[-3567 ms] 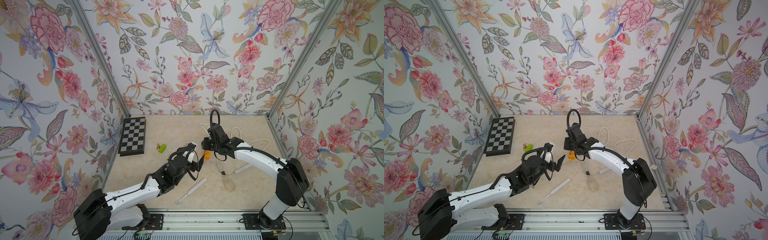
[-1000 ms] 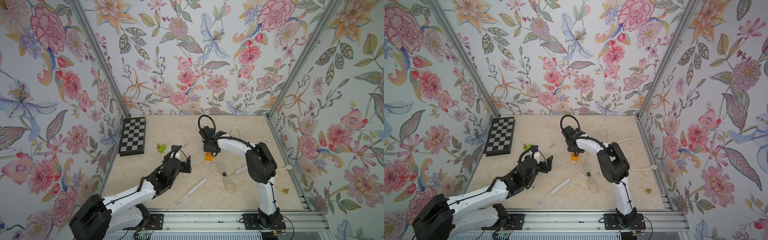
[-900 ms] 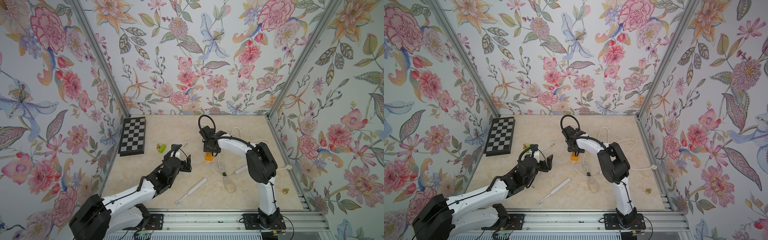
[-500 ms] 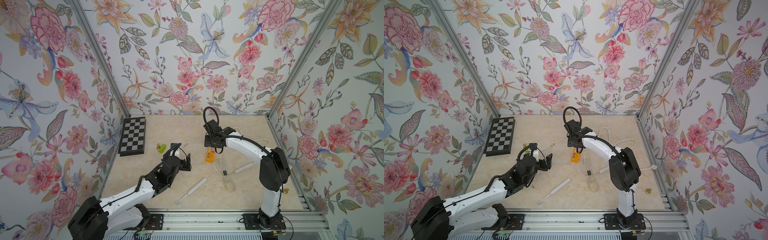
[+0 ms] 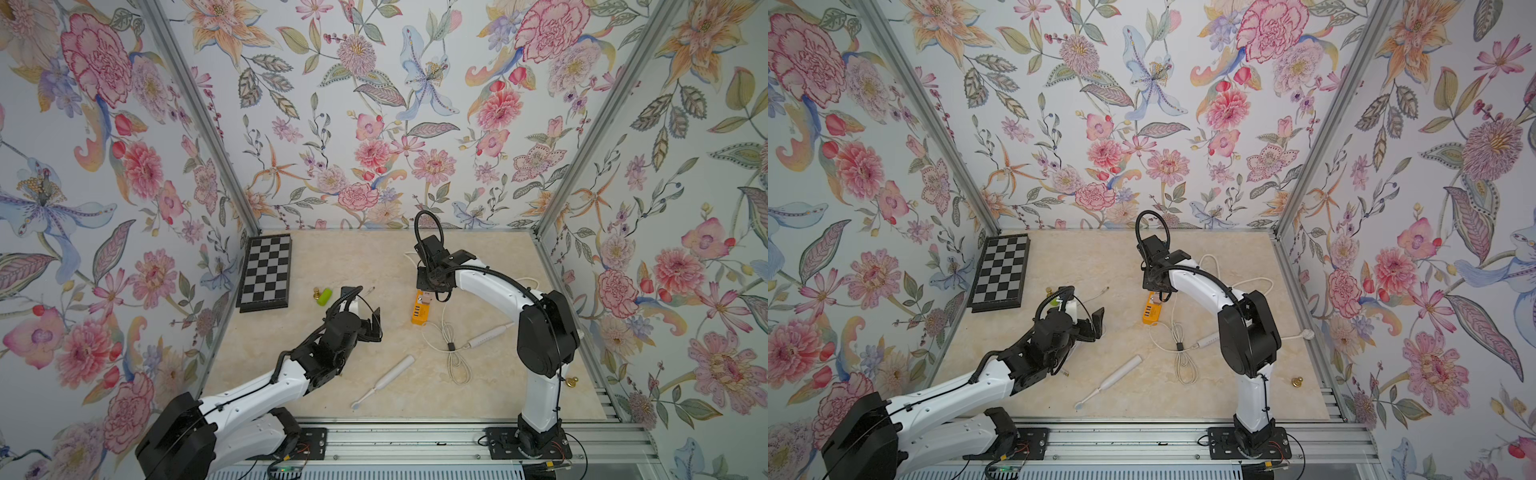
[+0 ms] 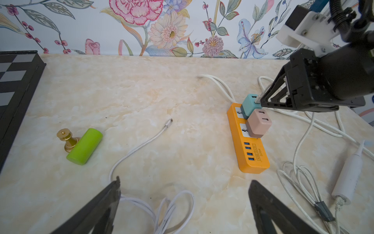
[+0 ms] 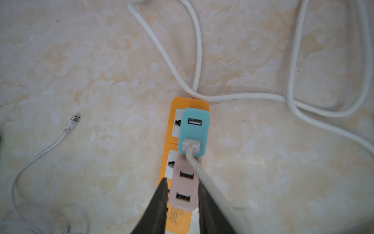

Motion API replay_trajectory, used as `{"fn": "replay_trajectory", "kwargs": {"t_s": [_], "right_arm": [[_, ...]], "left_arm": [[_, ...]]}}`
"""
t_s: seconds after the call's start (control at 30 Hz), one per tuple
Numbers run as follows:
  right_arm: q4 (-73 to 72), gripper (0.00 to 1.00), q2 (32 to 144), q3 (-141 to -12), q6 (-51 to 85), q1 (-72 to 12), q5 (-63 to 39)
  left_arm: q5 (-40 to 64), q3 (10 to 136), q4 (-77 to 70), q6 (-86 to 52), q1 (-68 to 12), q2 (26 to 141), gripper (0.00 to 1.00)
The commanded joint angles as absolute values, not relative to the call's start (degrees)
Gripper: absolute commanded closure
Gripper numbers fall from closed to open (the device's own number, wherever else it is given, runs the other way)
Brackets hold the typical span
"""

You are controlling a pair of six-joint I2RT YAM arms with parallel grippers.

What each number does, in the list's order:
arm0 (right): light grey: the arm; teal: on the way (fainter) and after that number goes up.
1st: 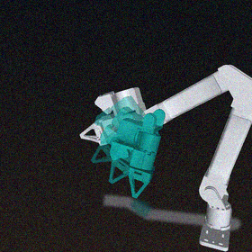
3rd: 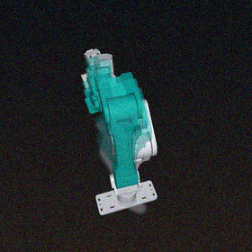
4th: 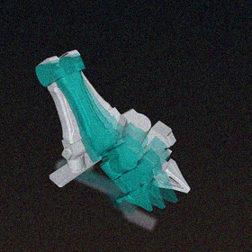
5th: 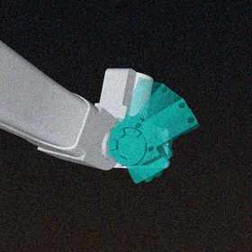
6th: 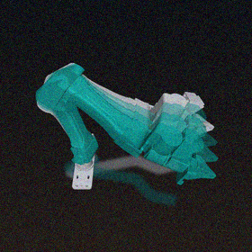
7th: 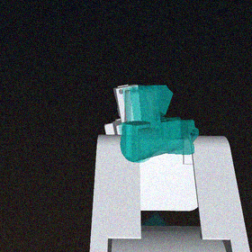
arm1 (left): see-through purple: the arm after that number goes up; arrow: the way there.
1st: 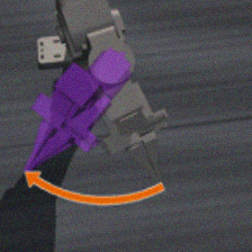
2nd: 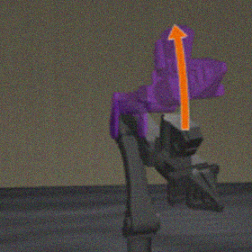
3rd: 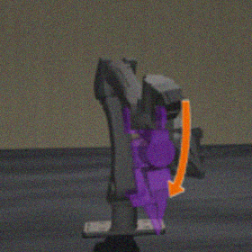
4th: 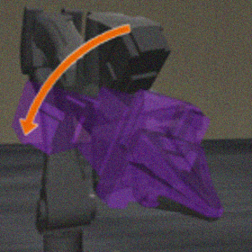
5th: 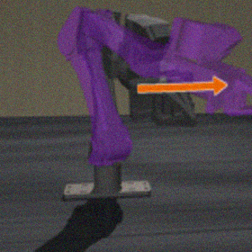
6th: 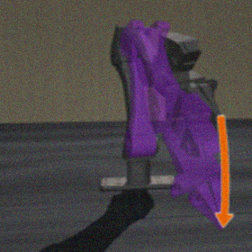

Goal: Charge the electric toothbrush
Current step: Insert the plug into the socket.

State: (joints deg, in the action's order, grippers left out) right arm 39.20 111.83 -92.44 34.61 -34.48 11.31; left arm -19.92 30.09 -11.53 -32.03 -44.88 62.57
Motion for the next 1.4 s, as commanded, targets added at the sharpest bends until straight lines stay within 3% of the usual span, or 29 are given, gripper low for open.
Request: {"fn": "replay_trajectory", "kwargs": {"t_s": [0.0,0.37,0.6,0.87,1.13,1.37], "right_arm": [[39.64,0.80,113.89,-91.35,34.27,-34.80,11.38],[39.38,0.92,115.35,-88.06,34.93,-35.25,12.66],[38.67,0.92,112.98,-86.09,36.07,-35.63,11.79],[36.89,0.74,105.97,-91.65,36.32,-39.42,7.04],[27.58,0.52,94.38,-78.81,33.69,-41.75,-4.49],[21.27,0.43,87.70,-67.18,33.86,-43.10,-13.11]], "left_arm": [[-20.31,31.66,-11.03,-33.13,-44.02,62.40,0.01],[-20.04,31.26,-10.92,-33.24,-43.93,62.42,0.01],[-21.42,31.61,-8.83,-33.58,-43.43,61.47,0.01],[-24.48,34.00,1.06,-38.57,-42.62,61.72,0.01],[-27.88,32.98,18.18,-51.77,-42.56,58.59,0.01],[-26.48,25.43,25.59,-67.36,-42.62,54.41,0.16]]}}
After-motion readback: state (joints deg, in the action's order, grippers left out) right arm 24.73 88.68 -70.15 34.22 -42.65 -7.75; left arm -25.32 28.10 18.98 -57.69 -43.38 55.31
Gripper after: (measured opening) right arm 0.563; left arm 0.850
